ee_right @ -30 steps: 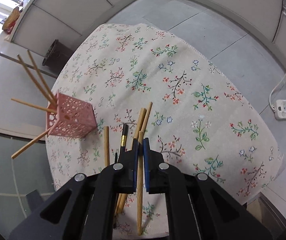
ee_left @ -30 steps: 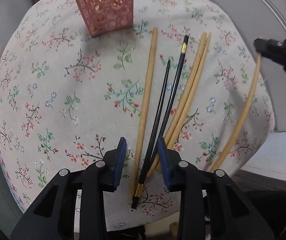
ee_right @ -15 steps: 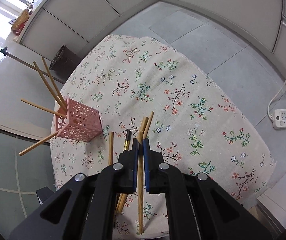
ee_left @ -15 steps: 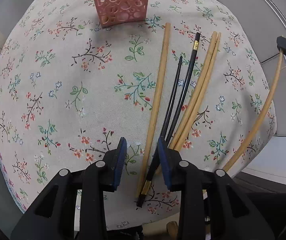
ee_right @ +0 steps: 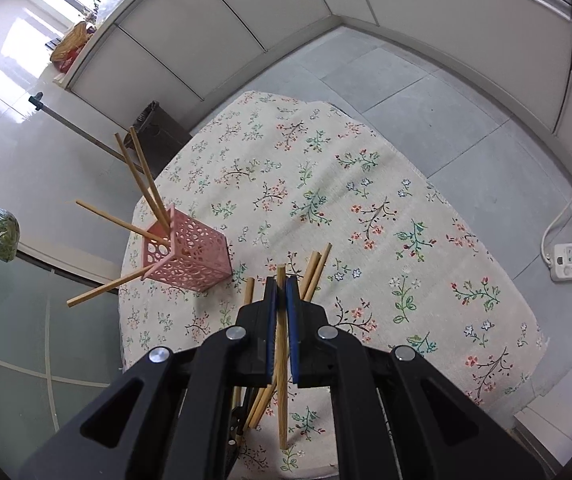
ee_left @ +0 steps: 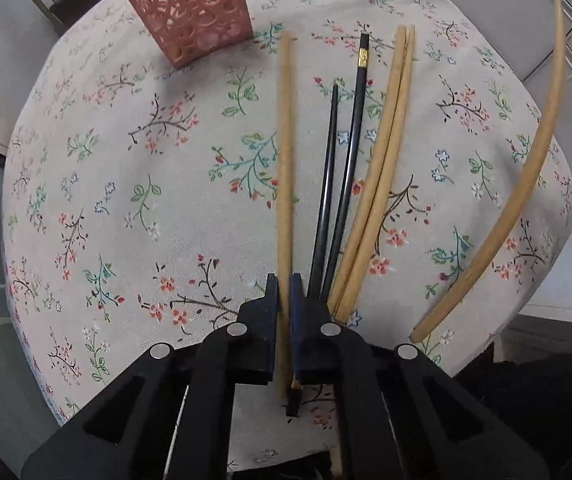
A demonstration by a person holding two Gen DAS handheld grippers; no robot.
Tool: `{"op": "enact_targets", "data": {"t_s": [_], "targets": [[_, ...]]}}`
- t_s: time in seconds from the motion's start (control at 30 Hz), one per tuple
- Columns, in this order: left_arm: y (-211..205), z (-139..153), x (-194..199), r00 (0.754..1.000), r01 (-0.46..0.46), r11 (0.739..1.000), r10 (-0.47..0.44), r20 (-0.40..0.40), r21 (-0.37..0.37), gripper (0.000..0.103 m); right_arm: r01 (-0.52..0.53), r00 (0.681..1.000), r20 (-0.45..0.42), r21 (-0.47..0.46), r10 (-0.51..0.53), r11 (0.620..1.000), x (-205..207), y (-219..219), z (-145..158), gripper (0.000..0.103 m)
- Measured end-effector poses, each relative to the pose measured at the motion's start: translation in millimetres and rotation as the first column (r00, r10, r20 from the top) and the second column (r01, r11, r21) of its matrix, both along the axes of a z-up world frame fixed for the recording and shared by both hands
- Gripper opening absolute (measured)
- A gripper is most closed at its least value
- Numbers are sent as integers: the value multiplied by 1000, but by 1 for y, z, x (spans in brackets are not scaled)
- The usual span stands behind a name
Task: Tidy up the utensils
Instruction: 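Lift both chopsticks upright and carry them over the pink holder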
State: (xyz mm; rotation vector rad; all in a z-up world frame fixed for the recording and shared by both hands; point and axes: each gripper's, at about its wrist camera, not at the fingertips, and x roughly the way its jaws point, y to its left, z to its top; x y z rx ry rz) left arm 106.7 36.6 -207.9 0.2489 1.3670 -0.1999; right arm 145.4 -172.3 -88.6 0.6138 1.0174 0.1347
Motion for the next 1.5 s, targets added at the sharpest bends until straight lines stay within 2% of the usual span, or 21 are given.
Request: {"op": "enact_targets", "data": {"t_s": [0.1,0.27,0.3,0.43,0.53,0.7,0.8,0.97,1.1,1.2,1.3,1.4,1.5], "targets": [[-1,13,-1,999,3,998,0,47,-60,5,-12,998,57,-29,14,1000,-6,2,16,5],[7,73,-21,982,38,986,-7,187,-160,5,-34,985,164,-104,50,994,-28,4,49,5],[11,87,-27,976,37,980,6,217,-195,5,-36,982,178,-116,56,993,-31,3,55,5],[15,122,-41,940,63,968,25,339,-244,5,-35,971,230,-120,63,992,-45,-1,72,5],[22,138,-38,913,69,957,54,405,-283,5,-35,966,250,-114,63,993,-49,-1,80,5],[23,155,-35,891,65,942,93,444,-328,5,-42,956,284,-129,77,991,-56,2,94,5],[30,168,-40,874,68,939,106,473,-336,5,-57,937,335,-136,100,989,-65,4,117,5],[44,209,-42,831,80,923,147,536,-377,5,-85,898,409,-203,164,975,-79,12,160,5],[52,244,-35,800,88,910,178,574,-405,5,-108,869,461,-185,183,977,-83,14,195,5],[53,268,-19,766,84,921,185,616,-381,5,-120,850,490,-173,191,978,-76,18,217,5],[55,280,5,745,68,932,191,640,-357,5,-115,837,511,-184,195,976,-64,25,231,5],[60,282,32,743,40,931,214,634,-362,5,-130,835,513,-172,201,977,-50,32,236,5],[67,281,56,740,14,916,260,620,-401,4,-139,836,507,-172,209,975,-34,38,234,5]]}}
